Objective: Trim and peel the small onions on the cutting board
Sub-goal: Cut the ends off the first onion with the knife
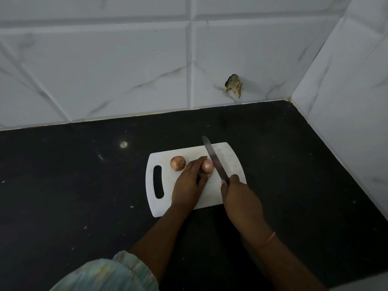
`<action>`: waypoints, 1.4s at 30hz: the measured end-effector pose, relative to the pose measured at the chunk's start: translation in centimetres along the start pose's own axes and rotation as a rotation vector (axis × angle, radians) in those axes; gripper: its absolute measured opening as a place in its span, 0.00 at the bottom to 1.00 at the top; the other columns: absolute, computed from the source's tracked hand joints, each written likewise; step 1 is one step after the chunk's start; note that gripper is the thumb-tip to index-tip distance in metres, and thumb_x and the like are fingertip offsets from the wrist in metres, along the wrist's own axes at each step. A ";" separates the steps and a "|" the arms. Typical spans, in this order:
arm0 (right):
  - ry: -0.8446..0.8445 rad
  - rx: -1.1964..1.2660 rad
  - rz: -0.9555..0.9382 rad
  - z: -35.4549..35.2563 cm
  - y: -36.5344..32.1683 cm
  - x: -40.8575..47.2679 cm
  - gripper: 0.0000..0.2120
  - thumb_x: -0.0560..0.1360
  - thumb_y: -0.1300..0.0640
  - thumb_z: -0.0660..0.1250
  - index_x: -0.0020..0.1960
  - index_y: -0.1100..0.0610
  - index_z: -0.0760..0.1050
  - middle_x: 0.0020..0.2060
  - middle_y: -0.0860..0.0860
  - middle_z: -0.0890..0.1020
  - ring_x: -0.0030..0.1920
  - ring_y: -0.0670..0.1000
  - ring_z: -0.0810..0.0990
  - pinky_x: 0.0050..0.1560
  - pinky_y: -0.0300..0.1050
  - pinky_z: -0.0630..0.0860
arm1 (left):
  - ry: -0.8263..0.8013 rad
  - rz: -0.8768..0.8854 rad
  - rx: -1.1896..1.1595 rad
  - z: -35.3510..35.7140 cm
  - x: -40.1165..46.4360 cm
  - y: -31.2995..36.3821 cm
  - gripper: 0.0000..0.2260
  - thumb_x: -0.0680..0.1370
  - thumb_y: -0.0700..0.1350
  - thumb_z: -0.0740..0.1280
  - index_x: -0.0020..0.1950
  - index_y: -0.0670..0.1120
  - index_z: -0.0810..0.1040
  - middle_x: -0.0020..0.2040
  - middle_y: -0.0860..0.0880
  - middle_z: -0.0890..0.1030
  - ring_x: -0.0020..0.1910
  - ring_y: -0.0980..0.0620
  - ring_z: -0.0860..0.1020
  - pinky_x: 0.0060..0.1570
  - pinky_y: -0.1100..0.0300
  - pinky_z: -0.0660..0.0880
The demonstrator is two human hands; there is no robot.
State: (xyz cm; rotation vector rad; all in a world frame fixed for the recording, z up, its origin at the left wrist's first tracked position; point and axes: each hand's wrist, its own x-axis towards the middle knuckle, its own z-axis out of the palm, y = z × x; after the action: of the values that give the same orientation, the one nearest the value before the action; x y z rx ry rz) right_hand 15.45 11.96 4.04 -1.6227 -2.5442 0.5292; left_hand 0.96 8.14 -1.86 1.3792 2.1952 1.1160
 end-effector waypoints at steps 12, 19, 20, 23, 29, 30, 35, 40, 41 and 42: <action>-0.074 0.314 -0.003 0.2 1.1 0.6 0.15 0.82 0.47 0.55 0.45 0.56 0.71 0.34 0.52 0.77 0.32 0.50 0.76 0.31 0.46 0.70 | -0.009 -0.055 -0.094 0.0 0.0 -0.3 0.21 0.79 0.48 0.68 0.71 0.53 0.70 0.62 0.55 0.77 0.52 0.61 0.76 0.52 0.74 0.68; -0.093 0.223 -0.015 0.2 0.8 1.0 0.14 0.82 0.47 0.53 0.48 0.55 0.70 0.35 0.49 0.76 0.34 0.47 0.76 0.29 0.40 0.66 | -0.009 -0.073 -0.130 -0.1 -0.1 -0.2 0.22 0.78 0.45 0.69 0.71 0.53 0.70 0.61 0.55 0.78 0.52 0.62 0.76 0.55 0.67 0.73; -0.108 0.241 -0.008 0.2 0.8 1.1 0.14 0.82 0.47 0.53 0.47 0.56 0.70 0.35 0.50 0.75 0.34 0.47 0.75 0.29 0.40 0.66 | -0.008 -0.073 -0.137 -0.1 -0.1 -0.2 0.22 0.78 0.44 0.69 0.71 0.53 0.71 0.62 0.55 0.78 0.53 0.61 0.76 0.56 0.67 0.72; -0.150 0.330 0.036 0.3 0.8 1.4 0.14 0.82 0.48 0.54 0.47 0.57 0.72 0.36 0.52 0.77 0.35 0.49 0.76 0.32 0.44 0.70 | -0.006 -0.065 -0.138 -0.1 0.0 -0.3 0.21 0.78 0.43 0.69 0.70 0.53 0.71 0.62 0.55 0.78 0.53 0.62 0.76 0.55 0.69 0.72; -0.113 0.260 0.031 0.7 0.1 1.6 0.14 0.82 0.48 0.54 0.46 0.57 0.69 0.36 0.52 0.77 0.34 0.49 0.75 0.28 0.41 0.65 | 0.006 -0.071 -0.154 0.0 -0.1 -0.4 0.22 0.77 0.41 0.70 0.69 0.53 0.72 0.61 0.56 0.78 0.52 0.63 0.76 0.52 0.77 0.69; -0.101 0.222 0.019 0.7 -0.1 1.7 0.13 0.82 0.48 0.53 0.46 0.56 0.68 0.37 0.52 0.76 0.34 0.49 0.74 0.27 0.40 0.63 | 0.007 -0.069 -0.157 0.1 0.0 -0.5 0.22 0.77 0.41 0.70 0.69 0.53 0.72 0.61 0.56 0.79 0.52 0.63 0.76 0.51 0.77 0.70; -0.040 0.050 -0.017 0.8 -0.5 1.7 0.13 0.83 0.48 0.51 0.52 0.57 0.68 0.36 0.49 0.73 0.34 0.48 0.71 0.26 0.38 0.58 | 0.023 -0.061 -0.171 0.1 0.0 -0.5 0.21 0.77 0.41 0.70 0.69 0.52 0.73 0.60 0.59 0.78 0.52 0.68 0.75 0.54 0.77 0.69; -0.051 0.014 -0.032 0.8 -0.6 2.4 0.14 0.83 0.48 0.51 0.55 0.57 0.69 0.37 0.49 0.74 0.35 0.49 0.73 0.27 0.40 0.61 | 0.048 -0.042 -0.170 0.2 -0.1 -0.6 0.20 0.77 0.43 0.71 0.68 0.51 0.74 0.58 0.61 0.77 0.53 0.67 0.75 0.55 0.77 0.70; -0.054 0.006 -0.036 0.8 -0.6 2.5 0.14 0.83 0.48 0.51 0.55 0.57 0.69 0.37 0.49 0.74 0.36 0.48 0.73 0.29 0.41 0.62 | 0.052 -0.039 -0.168 0.2 -0.1 -0.6 0.20 0.77 0.44 0.71 0.68 0.51 0.74 0.58 0.61 0.77 0.53 0.67 0.75 0.55 0.76 0.70; -0.061 0.000 -0.038 0.9 -0.6 2.7 0.14 0.83 0.48 0.51 0.55 0.57 0.68 0.37 0.49 0.74 0.36 0.48 0.73 0.30 0.41 0.63 | 0.054 -0.036 -0.164 0.2 -0.1 -0.6 0.20 0.77 0.44 0.71 0.68 0.51 0.74 0.58 0.61 0.77 0.53 0.67 0.75 0.55 0.75 0.71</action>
State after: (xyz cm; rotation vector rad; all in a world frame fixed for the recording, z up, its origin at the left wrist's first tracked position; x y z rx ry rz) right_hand 13.57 13.93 3.06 -1.5780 -2.6125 0.5838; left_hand 0.76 8.04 -2.45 1.2495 2.1028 1.3030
